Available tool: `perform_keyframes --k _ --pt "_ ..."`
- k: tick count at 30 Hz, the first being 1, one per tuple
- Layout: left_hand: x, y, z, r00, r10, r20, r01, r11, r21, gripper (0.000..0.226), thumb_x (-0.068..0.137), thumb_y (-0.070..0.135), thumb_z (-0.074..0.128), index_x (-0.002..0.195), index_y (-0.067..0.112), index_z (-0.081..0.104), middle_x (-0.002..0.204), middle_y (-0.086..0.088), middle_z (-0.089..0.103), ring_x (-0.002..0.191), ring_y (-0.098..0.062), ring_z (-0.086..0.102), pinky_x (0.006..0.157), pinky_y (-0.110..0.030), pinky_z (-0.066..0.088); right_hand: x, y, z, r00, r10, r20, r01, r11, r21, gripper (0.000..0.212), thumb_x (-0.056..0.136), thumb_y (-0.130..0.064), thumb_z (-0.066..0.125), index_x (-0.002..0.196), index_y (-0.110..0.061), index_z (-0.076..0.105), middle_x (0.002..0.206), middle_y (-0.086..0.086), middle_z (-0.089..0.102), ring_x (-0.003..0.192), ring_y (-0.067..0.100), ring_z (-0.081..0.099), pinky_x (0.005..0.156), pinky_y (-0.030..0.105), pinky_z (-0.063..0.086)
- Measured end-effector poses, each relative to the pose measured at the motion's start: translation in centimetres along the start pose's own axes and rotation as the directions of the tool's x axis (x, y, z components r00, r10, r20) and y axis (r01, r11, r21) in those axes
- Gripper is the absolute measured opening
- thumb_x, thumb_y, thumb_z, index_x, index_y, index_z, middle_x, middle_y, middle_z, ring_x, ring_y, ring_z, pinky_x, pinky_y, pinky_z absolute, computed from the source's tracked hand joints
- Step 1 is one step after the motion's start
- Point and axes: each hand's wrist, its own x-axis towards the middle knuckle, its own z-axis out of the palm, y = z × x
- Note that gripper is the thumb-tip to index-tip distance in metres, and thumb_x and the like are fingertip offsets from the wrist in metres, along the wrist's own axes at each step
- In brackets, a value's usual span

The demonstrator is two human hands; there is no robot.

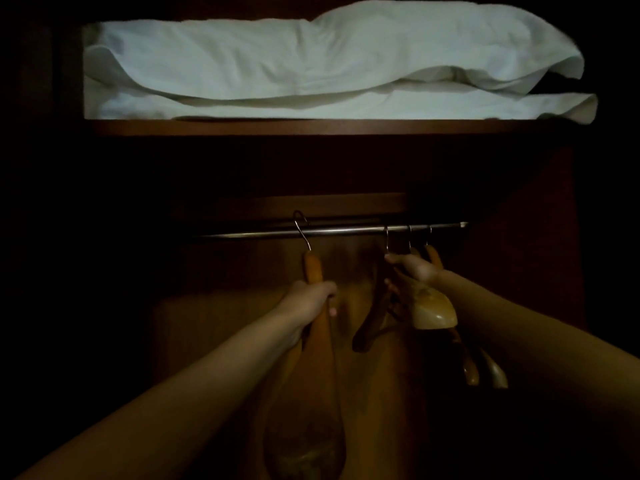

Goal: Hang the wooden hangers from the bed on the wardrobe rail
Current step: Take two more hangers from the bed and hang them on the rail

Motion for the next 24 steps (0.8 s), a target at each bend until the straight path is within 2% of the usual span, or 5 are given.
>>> perform_keyframes --k 2,7,11,18,24 --pt "0.6 0.2 0.9 1.000 -0.009 0.005 0.009 1.000 0.020 0.028 0.088 0.017 0.057 0.061 0.010 0.052 0.034 0.002 0.051 0.040 -0.015 0.045 0.047 -0.021 0.038 -0.3 0.1 -0.3 1.000 0.011 -0.001 -0.011 1.000 0.013 0.052 0.098 -0.010 0.046 0.147 -0.009 0.029 0.135 0.007 0.051 0.127 0.033 0.048 0.095 0.029 0.042" --pt "2.3 2.2 3.7 0.999 -0.013 0.050 0.010 0.998 0.061 0.028 0.092 0.018 0.053 0.066 0.009 0.049 0.057 -0.005 0.048 0.036 -0.013 0.045 0.039 -0.017 0.038 -2.4 -0.2 -1.3 1.000 -0.014 0.022 0.015 0.997 -0.074 0.053 0.099 -0.018 0.045 0.149 -0.015 0.026 0.154 0.006 0.033 0.144 0.023 0.027 0.103 0.024 0.034" --pt "4.6 3.5 6.4 0.998 -0.001 0.065 -0.002 0.999 0.051 0.026 0.091 0.011 0.050 0.065 0.008 0.048 0.060 -0.006 0.047 0.047 -0.016 0.044 0.045 -0.022 0.038 -3.4 -0.2 -2.3 0.997 0.054 0.057 -0.050 0.996 -0.076 0.049 0.099 -0.013 0.047 0.145 -0.006 0.032 0.152 0.007 0.037 0.141 0.022 0.034 0.109 0.028 0.032" --pt "7.1 3.4 9.5 0.997 -0.022 0.071 0.013 0.993 0.119 0.030 0.092 0.006 0.045 0.062 0.007 0.045 0.059 -0.005 0.043 0.046 -0.014 0.041 0.033 -0.016 0.037 -3.5 0.2 -2.7 0.999 0.041 0.033 -0.042 0.999 0.017 0.046 0.101 -0.013 0.042 0.145 -0.007 0.034 0.150 0.011 0.040 0.136 0.029 0.041 0.100 0.036 0.042" --pt "9.6 2.2 9.9 0.997 -0.024 0.075 0.014 0.992 0.128 0.018 0.093 0.009 0.046 0.092 -0.001 0.062 0.063 -0.006 0.046 0.048 -0.014 0.043 0.030 -0.015 0.036 -3.5 0.1 -2.8 0.998 0.032 0.057 -0.033 0.999 0.004 0.042 0.102 -0.006 0.033 0.144 -0.001 0.033 0.153 0.013 0.036 0.140 0.028 0.036 0.105 0.034 0.037"
